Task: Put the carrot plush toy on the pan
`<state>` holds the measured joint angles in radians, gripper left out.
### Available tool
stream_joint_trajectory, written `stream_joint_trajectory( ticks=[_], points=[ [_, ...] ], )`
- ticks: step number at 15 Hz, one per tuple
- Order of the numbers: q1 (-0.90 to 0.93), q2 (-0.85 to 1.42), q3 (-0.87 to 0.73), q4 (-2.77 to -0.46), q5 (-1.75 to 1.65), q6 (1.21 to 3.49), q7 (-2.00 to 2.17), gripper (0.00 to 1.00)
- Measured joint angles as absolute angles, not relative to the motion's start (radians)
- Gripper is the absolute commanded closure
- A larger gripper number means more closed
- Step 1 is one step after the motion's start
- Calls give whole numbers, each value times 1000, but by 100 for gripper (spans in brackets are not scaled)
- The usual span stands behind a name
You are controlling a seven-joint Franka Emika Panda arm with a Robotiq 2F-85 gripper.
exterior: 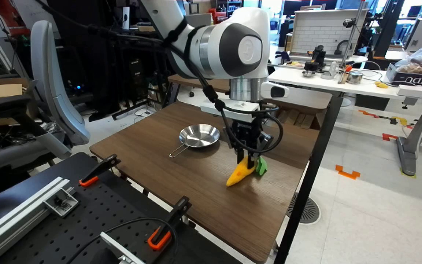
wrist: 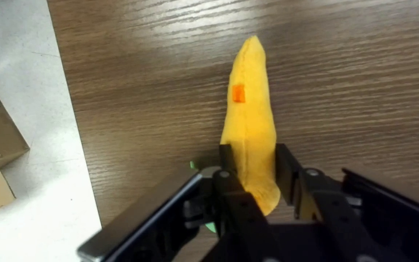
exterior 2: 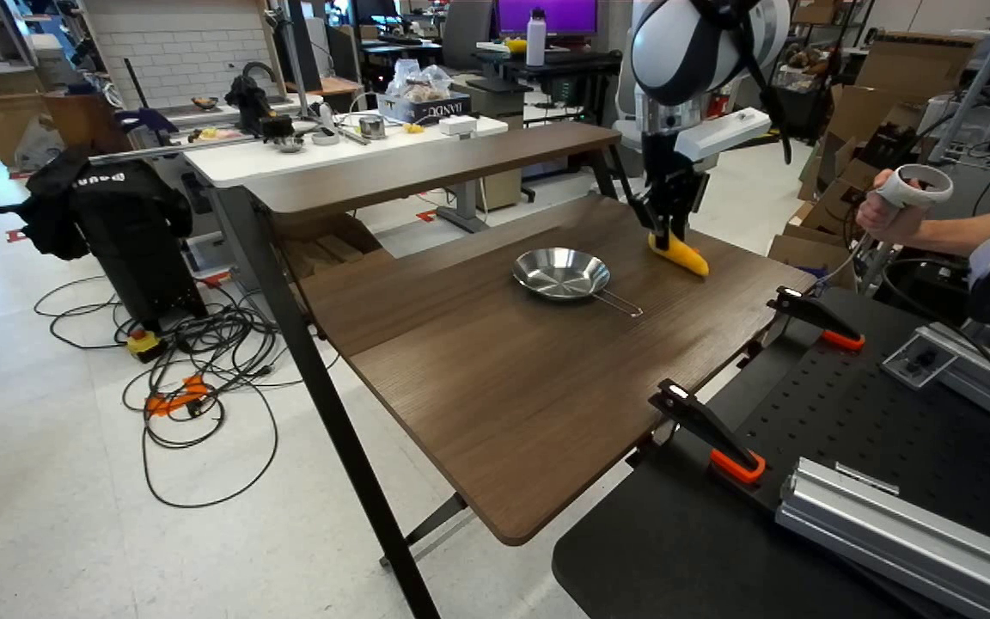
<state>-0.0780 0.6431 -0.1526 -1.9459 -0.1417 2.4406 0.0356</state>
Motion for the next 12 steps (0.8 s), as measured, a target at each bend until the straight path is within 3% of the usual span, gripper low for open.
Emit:
stream_joint_trajectory(
  ticks=[12],
  points=[
    [-76,596,-141,-1984,-169,2505,30,98]
  ],
)
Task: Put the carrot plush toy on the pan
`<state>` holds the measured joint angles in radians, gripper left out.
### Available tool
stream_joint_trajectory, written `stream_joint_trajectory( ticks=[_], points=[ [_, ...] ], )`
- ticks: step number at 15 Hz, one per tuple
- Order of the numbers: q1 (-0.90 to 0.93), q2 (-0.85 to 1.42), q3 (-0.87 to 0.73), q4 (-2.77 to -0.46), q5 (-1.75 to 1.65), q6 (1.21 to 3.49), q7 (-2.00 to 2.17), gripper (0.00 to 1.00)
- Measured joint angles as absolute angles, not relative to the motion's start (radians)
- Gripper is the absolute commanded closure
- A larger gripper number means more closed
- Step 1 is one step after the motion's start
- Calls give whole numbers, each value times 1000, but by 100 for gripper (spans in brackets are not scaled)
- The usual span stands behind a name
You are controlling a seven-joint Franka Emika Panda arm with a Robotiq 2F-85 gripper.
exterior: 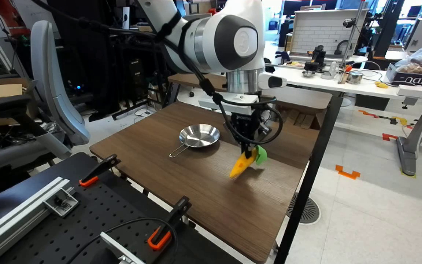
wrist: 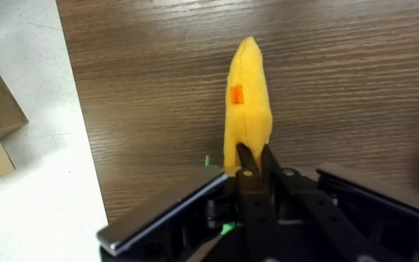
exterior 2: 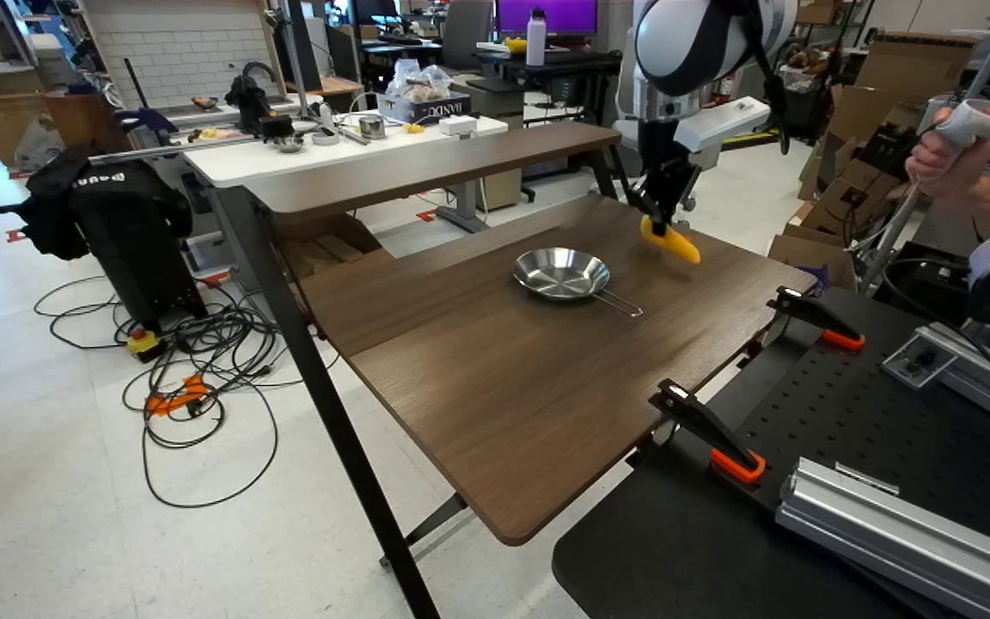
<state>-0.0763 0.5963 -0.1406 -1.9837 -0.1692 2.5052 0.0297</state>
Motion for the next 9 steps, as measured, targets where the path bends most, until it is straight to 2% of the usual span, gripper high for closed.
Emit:
stream_joint_trajectory(
  ticks=[9],
  points=[
    [-57,414,-43,-2066,-147,2495,26,98]
  ],
)
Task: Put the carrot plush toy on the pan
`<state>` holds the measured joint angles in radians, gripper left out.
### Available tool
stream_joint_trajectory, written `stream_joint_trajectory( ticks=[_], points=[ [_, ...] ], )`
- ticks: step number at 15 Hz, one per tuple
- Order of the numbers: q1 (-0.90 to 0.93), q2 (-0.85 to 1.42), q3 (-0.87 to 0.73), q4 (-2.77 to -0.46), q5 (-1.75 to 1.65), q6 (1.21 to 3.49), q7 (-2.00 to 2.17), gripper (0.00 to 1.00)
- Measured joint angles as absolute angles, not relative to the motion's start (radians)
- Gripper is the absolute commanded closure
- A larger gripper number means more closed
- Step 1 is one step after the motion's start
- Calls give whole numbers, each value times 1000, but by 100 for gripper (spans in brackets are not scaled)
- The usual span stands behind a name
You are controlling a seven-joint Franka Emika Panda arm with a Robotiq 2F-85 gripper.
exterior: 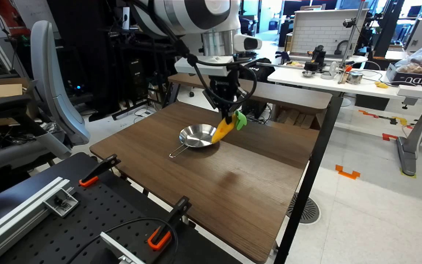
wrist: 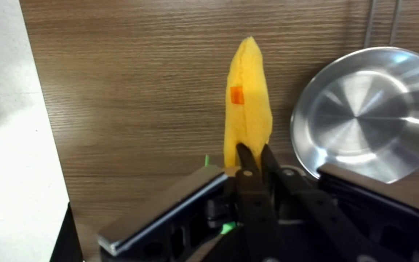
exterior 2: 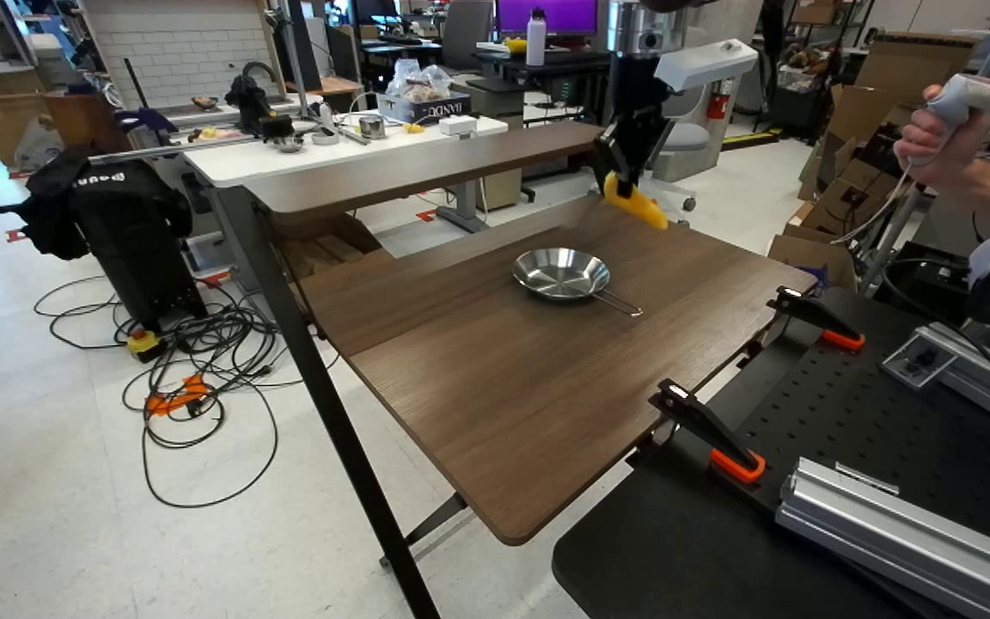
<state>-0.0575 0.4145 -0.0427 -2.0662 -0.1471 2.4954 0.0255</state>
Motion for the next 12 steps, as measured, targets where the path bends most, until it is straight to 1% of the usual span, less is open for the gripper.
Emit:
stream_joint_trajectory(
  ticks=[6,12],
  points=[
    [-37,398,16,-2061,-86,2468,9,98],
    [-1,400,35,-2048,-85,2428,9,98]
  ],
)
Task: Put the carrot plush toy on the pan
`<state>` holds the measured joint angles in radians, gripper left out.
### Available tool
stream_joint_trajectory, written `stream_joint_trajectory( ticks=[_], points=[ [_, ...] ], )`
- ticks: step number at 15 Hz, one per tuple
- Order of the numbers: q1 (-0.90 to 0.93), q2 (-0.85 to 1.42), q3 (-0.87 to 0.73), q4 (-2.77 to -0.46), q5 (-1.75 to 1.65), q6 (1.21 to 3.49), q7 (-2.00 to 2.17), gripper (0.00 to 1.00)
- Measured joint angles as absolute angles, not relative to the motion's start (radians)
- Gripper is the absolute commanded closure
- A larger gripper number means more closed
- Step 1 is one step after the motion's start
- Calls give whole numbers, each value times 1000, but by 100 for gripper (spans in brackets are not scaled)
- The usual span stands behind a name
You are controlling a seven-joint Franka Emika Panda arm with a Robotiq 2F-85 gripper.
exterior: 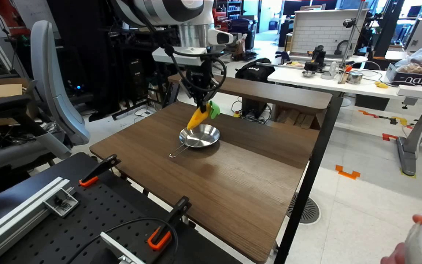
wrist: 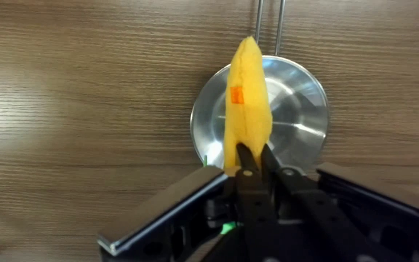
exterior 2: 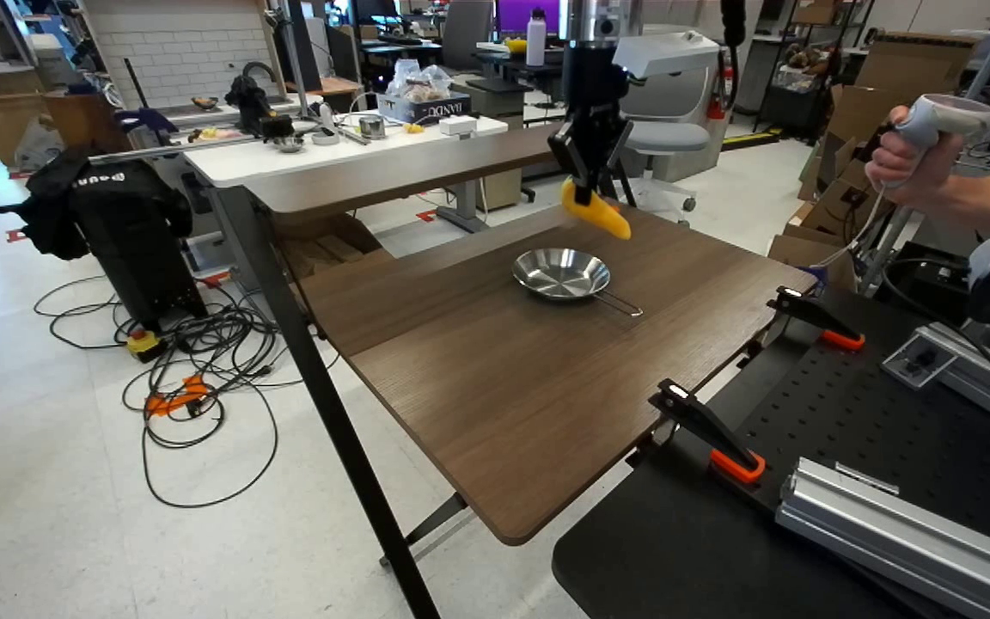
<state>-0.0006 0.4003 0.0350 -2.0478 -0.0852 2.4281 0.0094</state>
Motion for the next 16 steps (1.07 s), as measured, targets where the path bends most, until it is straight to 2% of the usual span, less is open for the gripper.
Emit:
stream_joint_trajectory(
  ticks=[2,3,5,13,16],
  points=[
    [15,402,36,-2048,-85,2418,9,98],
    [22,405,36,-2048,-85,2416,9,68],
    [33,411,36,-2048,-85,2412,10,60],
    [40,436,34,-2048,-86,2412,10,1],
    [40,437,31,-2047,-86,2412,10,0]
  ],
)
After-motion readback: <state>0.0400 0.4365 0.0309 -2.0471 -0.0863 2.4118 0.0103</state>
